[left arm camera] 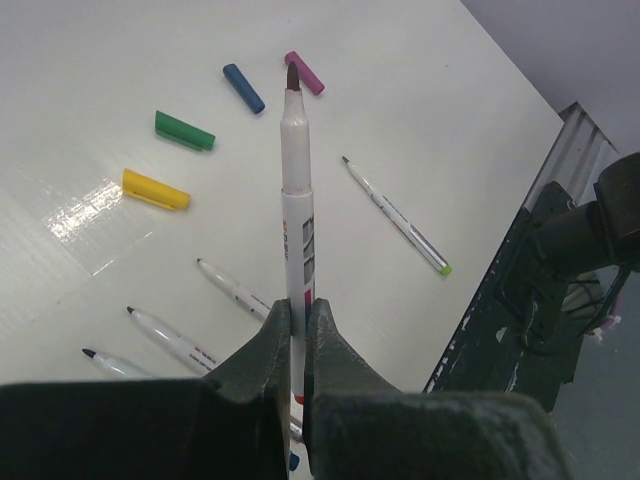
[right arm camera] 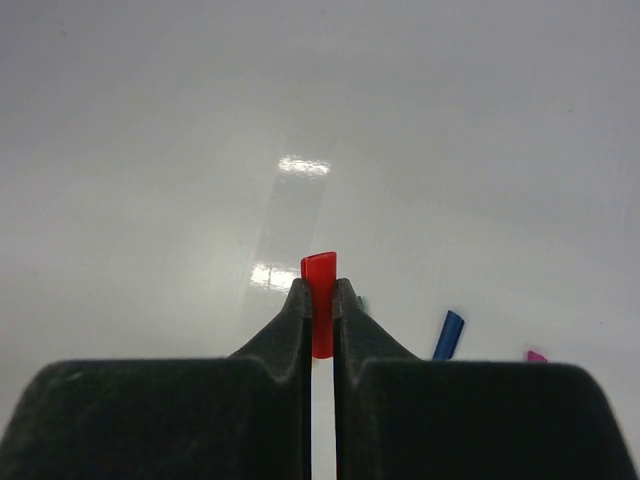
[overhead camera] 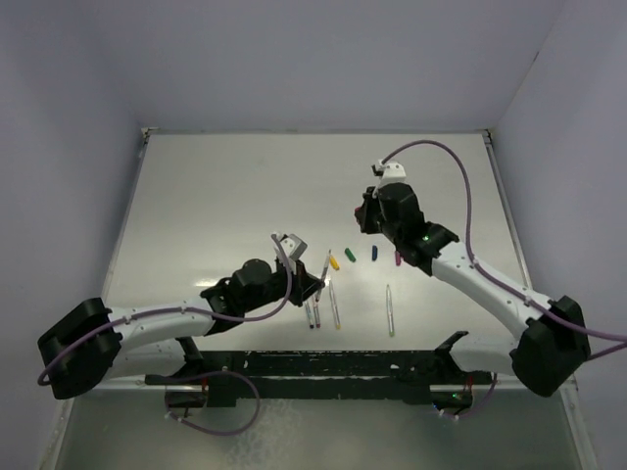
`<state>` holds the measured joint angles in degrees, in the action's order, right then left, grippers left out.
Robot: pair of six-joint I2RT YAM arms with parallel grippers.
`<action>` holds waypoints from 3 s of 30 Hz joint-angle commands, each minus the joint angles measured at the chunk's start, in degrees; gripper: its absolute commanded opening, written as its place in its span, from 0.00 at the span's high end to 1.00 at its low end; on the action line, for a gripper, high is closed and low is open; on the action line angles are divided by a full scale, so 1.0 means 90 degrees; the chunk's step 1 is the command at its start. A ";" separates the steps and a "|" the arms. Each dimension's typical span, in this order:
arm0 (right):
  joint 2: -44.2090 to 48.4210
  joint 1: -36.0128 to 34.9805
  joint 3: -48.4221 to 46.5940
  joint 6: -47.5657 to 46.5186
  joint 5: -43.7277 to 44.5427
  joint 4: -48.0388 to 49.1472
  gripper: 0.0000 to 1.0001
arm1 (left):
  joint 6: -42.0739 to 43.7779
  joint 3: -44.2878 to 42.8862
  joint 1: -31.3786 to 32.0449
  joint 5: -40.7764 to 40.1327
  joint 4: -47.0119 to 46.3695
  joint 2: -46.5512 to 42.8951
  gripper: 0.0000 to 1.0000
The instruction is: Insert the pens into the pen caps
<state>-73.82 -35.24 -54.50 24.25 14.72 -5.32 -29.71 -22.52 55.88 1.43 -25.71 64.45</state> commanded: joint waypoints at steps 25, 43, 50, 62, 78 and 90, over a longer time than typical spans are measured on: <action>0.2500 0.0007 0.3241 0.0748 -0.2127 0.6716 1.00 | -0.0765 -0.0196 -0.0038 0.0857 -0.3523 0.0929 1.00; 0.2451 0.0007 0.3394 0.1465 -0.2717 0.6987 1.00 | -0.0661 -0.0382 -0.0043 0.0544 -0.3314 0.0790 1.00; 0.2370 0.0007 0.3412 0.1678 -0.2902 0.7115 1.00 | -0.0659 -0.0417 -0.0047 0.0520 -0.3272 0.0828 1.00; 0.2434 0.0004 0.3517 0.1654 -0.2909 0.7032 1.00 | -0.0663 -0.0410 -0.0039 0.0518 -0.3245 0.0753 1.00; 0.2279 0.0010 0.3404 0.1539 -0.2934 0.7158 1.00 | -0.0732 -0.0455 -0.0049 0.0681 -0.3256 0.0845 1.00; 0.2368 0.0002 0.3425 0.1484 -0.3053 0.6975 1.00 | -0.0747 -0.0387 -0.0047 0.0500 -0.3298 0.0746 1.00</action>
<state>-53.52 -35.24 -22.83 38.54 -10.55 55.61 -36.40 -24.23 55.88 6.70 -52.45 72.20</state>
